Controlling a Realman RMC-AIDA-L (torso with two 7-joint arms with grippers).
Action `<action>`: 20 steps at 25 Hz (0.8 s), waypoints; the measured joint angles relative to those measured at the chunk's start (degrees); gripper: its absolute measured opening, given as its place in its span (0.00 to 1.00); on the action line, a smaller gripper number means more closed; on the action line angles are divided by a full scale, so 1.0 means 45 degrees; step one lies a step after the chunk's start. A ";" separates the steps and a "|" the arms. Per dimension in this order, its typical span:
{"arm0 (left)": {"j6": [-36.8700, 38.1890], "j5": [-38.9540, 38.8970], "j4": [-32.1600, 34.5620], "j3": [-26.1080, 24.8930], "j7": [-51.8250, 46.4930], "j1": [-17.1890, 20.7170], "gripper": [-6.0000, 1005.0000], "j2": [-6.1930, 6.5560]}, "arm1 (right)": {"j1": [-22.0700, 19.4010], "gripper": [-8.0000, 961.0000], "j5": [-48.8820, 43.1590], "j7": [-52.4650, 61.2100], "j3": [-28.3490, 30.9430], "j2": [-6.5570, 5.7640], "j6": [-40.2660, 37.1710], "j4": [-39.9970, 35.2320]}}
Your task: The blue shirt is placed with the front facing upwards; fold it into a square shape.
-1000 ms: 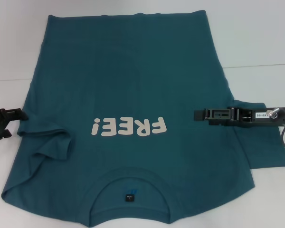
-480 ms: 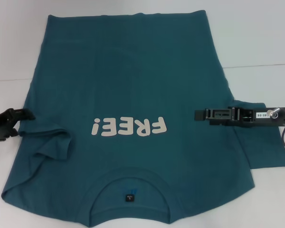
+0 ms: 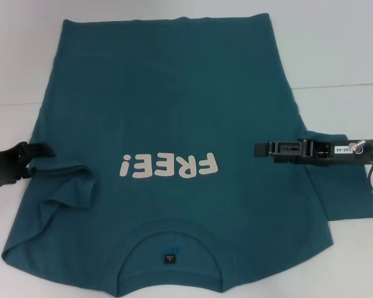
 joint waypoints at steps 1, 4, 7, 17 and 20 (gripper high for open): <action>0.0014 -0.0029 0.0032 -0.0009 0.0000 -0.0024 0.76 -0.0032 | 0.0006 0.95 0.0000 0.0000 -0.0009 0.0000 0.0008 0.0000; 0.0027 -0.0220 0.0036 -0.0005 0.0070 -0.0120 0.76 -0.0087 | 0.0009 0.95 0.0000 0.0000 -0.0027 0.0001 0.0020 0.0000; 0.0040 -0.0597 0.0017 -0.0004 0.0314 -0.0181 0.76 -0.0138 | 0.0002 0.95 0.0000 0.0000 -0.0022 0.0001 0.0034 0.0000; 0.0079 -0.0889 0.0078 -0.0046 0.0476 -0.0266 0.76 -0.0192 | -0.0021 0.95 0.0001 -0.0001 -0.0026 0.0000 0.0140 0.0115; 0.0078 -0.1492 0.0088 -0.0076 0.0755 -0.0322 0.76 -0.0304 | -0.0015 0.95 0.0000 0.0000 -0.0076 0.0002 0.0224 0.0143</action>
